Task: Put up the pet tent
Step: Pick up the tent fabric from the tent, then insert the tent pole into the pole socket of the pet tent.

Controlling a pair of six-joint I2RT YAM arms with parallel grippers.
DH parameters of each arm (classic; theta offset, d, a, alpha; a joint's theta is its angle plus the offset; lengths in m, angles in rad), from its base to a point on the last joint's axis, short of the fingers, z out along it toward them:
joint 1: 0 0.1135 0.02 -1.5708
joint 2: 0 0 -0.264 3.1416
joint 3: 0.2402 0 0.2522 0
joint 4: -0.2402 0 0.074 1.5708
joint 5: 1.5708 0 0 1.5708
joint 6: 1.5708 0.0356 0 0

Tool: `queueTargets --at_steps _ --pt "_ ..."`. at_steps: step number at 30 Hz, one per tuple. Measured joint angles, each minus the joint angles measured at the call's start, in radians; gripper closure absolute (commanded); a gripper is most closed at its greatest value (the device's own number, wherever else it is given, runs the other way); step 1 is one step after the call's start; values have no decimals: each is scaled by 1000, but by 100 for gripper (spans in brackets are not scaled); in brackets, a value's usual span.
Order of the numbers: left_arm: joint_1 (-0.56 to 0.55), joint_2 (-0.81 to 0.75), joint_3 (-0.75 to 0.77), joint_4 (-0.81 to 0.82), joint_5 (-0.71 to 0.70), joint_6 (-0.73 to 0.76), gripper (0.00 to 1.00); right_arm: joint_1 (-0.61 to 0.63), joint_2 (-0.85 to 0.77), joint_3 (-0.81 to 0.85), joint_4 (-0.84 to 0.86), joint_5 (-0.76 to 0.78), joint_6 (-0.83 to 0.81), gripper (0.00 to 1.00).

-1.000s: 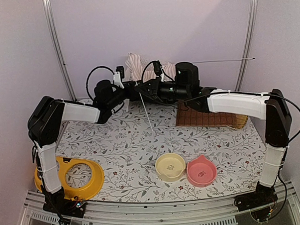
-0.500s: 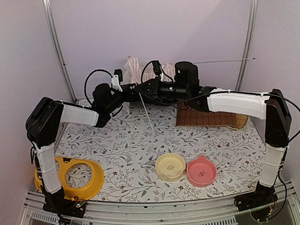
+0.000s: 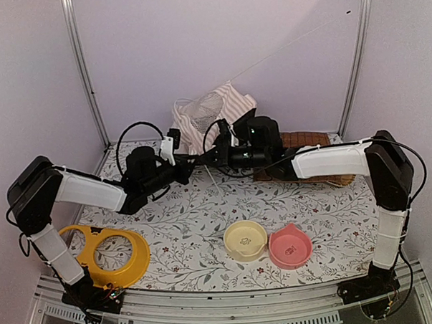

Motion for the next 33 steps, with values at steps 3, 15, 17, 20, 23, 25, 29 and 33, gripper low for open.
queueTargets --at_steps 3,15,17,20,23,25,29,33 --pt "-10 -1 -8 -56 3 23 100 6 -15 -130 26 10 -3 100" --pt "-33 -74 -37 -204 10 8 100 31 -17 -184 9 40 -50 100" --pt "-33 -74 -36 -222 16 -6 100 34 -17 -185 -7 53 -66 100" --pt "-32 -74 -32 -247 35 -26 100 35 -21 -185 -35 71 -93 100" --pt "-30 -74 -31 -257 62 -44 100 37 -27 -186 -65 95 -119 100" --pt "-26 -77 -32 -260 84 -56 100 38 -31 -186 -78 108 -136 100" --pt "-6 -81 -50 -240 155 -90 100 38 -33 -185 -107 129 -165 100" --pt "32 -91 -93 -198 235 -149 100 39 -33 -185 -135 145 -188 100"
